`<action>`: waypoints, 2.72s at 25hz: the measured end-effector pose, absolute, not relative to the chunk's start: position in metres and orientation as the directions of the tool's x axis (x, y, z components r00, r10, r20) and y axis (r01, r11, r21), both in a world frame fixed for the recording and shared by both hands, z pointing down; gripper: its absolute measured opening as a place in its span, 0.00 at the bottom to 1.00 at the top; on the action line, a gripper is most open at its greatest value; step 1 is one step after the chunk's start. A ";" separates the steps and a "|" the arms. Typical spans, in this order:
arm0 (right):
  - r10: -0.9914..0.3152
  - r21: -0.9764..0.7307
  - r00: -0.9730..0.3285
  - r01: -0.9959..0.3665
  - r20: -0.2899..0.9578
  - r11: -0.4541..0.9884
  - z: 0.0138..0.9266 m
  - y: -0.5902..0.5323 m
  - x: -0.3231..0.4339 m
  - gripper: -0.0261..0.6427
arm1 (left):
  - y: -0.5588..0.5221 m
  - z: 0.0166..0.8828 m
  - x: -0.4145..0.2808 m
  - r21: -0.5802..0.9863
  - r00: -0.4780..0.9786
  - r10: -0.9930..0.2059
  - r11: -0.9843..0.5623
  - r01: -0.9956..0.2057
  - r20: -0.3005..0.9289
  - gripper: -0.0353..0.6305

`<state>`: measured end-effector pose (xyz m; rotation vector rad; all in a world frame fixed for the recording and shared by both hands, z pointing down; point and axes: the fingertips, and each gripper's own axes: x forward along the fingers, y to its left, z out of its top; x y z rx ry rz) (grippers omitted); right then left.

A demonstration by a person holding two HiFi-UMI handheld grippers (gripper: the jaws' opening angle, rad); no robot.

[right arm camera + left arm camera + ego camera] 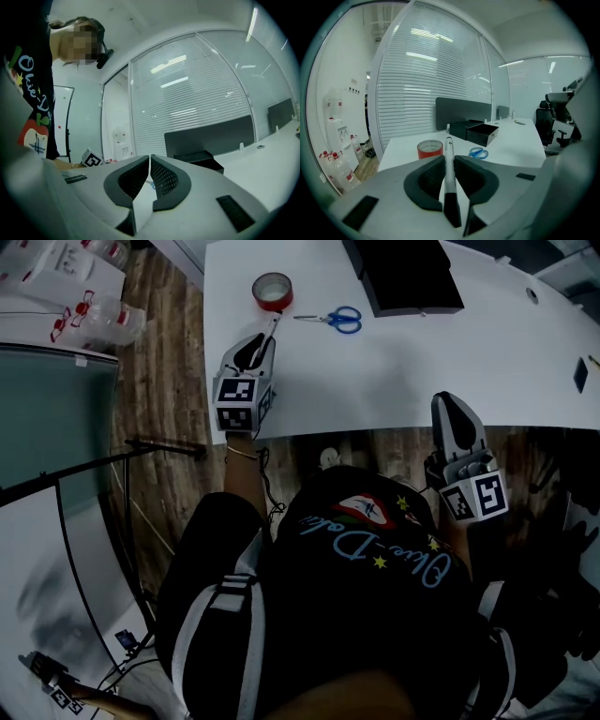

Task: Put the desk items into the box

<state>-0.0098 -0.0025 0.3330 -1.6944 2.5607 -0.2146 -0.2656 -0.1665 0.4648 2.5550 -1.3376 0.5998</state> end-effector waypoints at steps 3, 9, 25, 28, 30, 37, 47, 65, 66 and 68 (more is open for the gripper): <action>-0.912 -0.152 -0.411 -0.902 0.017 0.404 0.332 -0.005 -0.016 0.08 | -0.162 0.456 -0.266 -0.037 0.511 -0.744 -0.581 -0.813 0.431 0.17; -0.904 -0.146 -0.427 -0.895 0.007 0.422 0.329 -0.005 -0.020 0.08 | -0.155 0.440 -0.263 -0.043 0.531 -0.756 -0.589 -0.807 0.384 0.17; -0.885 -0.188 -0.461 -0.866 -0.058 0.463 0.331 -0.017 0.013 0.08 | -0.149 0.414 -0.227 -0.066 0.523 -0.791 -0.569 -0.820 0.319 0.17; -0.878 -0.189 -0.472 -0.858 -0.075 0.477 0.328 -0.025 0.025 0.08 | -0.151 0.408 -0.217 -0.074 0.511 -0.796 -0.560 -0.825 0.325 0.17; -0.874 -0.185 -0.479 -0.854 -0.082 0.485 0.327 -0.031 0.035 0.08 | -0.153 0.401 -0.209 -0.067 0.507 -0.805 -0.550 -0.833 0.308 0.17; -0.859 -0.203 -0.502 -0.835 -0.099 0.511 0.331 -0.053 0.067 0.08 | -0.156 0.393 -0.179 -0.064 0.488 -0.823 -0.526 -0.848 0.292 0.17; -0.825 -0.231 -0.552 -0.792 -0.123 0.564 0.333 -0.077 0.097 0.08 | -0.157 0.389 -0.142 -0.086 0.462 -0.830 -0.509 -0.857 0.312 0.17; -0.781 -0.234 -0.607 -0.746 -0.144 0.623 0.332 -0.098 0.165 0.08 | -0.172 0.372 -0.049 -0.177 0.474 -0.832 -0.533 -0.828 0.288 0.17; -0.781 -0.230 -0.607 -0.747 -0.145 0.623 0.331 -0.099 0.168 0.08 | -0.175 0.371 -0.045 -0.176 0.478 -0.830 -0.536 -0.826 0.286 0.17; -0.783 -0.222 -0.603 -0.751 -0.151 0.621 0.330 -0.100 0.171 0.08 | -0.178 0.372 -0.035 -0.178 0.491 -0.822 -0.550 -0.816 0.289 0.17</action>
